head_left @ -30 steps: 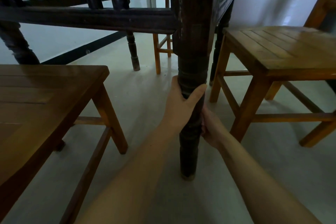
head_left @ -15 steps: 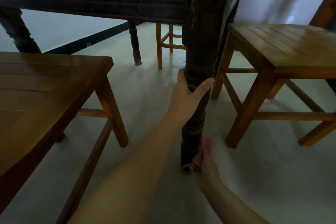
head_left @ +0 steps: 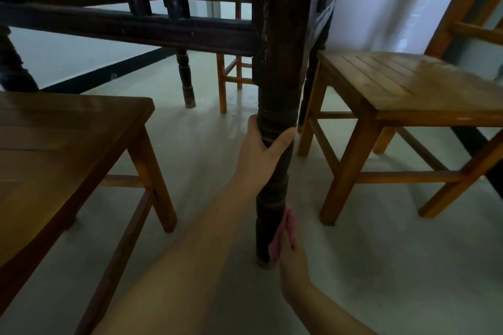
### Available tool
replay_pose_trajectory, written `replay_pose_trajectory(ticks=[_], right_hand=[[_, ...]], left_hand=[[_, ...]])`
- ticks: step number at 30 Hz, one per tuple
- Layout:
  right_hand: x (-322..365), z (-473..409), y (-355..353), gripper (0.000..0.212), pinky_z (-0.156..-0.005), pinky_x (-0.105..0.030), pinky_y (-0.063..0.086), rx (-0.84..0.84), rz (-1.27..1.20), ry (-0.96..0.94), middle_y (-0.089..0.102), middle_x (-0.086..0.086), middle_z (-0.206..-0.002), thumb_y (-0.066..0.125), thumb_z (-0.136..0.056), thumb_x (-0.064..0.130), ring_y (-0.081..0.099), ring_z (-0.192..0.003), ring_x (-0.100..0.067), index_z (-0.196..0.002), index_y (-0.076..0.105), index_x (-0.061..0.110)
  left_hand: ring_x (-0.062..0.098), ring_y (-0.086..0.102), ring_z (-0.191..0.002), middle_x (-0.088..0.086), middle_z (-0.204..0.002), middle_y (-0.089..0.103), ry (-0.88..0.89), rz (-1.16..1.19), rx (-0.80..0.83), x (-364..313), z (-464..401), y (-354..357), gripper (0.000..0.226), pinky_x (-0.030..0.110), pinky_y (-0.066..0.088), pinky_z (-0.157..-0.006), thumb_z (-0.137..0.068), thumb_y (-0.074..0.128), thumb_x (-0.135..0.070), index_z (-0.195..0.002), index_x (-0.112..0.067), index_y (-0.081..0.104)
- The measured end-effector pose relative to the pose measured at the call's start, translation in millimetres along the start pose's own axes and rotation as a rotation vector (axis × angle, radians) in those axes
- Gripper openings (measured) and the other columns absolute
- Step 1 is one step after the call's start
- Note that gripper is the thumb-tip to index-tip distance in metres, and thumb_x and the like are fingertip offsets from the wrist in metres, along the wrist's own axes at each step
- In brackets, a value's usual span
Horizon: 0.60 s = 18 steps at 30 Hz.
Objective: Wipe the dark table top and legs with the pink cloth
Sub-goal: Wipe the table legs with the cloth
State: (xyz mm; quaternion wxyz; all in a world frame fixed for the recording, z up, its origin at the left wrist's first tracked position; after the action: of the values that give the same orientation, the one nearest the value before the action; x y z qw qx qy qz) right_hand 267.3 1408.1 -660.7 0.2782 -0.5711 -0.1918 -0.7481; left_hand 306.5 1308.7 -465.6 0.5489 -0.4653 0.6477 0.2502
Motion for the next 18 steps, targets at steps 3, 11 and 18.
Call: replay_pose_trajectory(ticks=[3,11,18], right_hand=[[31.8,1.5,8.9,0.036,-0.068,-0.035,0.052,-0.016,-0.097,-0.081,0.061,-0.021,-0.110,0.032,-0.099,0.041,0.060,-0.084,-0.026,-0.128,0.051,0.033],[130.7,33.1,6.3,0.037,-0.070,-0.024,0.041,0.003,-0.156,-0.048,0.052,-0.007,-0.109,0.027,-0.102,0.031,0.047,-0.094,-0.021,-0.126,0.048,0.049],[265.1,95.0,-46.8,0.038,-0.056,-0.019,0.045,0.029,0.022,-0.005,0.051,0.012,-0.133,0.028,-0.103,0.030,0.050,-0.102,-0.019,-0.114,0.045,0.063]], left_hand=[[0.001,0.047,-0.096,-0.013,-0.109,0.047,-0.001,0.018,0.008,-1.7,1.0,0.1,0.060,0.022,0.039,-0.086,-0.083,0.060,-0.038,-0.133,-0.021,0.032],[0.009,0.048,-0.115,-0.014,-0.119,0.048,-0.301,-0.074,0.235,-37.7,12.3,-20.3,0.060,0.034,0.039,-0.101,-0.081,0.063,-0.039,-0.130,-0.030,0.031],[0.023,0.033,-0.132,0.003,-0.144,0.032,-0.575,-0.339,0.278,-122.8,47.3,-65.8,0.055,0.042,0.030,-0.109,-0.094,0.047,-0.024,-0.142,-0.023,0.020]])
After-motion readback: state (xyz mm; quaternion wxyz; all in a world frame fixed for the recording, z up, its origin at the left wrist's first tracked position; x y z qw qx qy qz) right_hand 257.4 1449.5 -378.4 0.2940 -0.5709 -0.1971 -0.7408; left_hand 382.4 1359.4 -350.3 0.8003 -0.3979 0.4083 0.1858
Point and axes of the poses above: each hand's wrist, its own z-axis away from the middle knuckle, its own y-axis out of the palm, x = y × z, the point moved 3 cm from there along -z, towards the middle knuckle
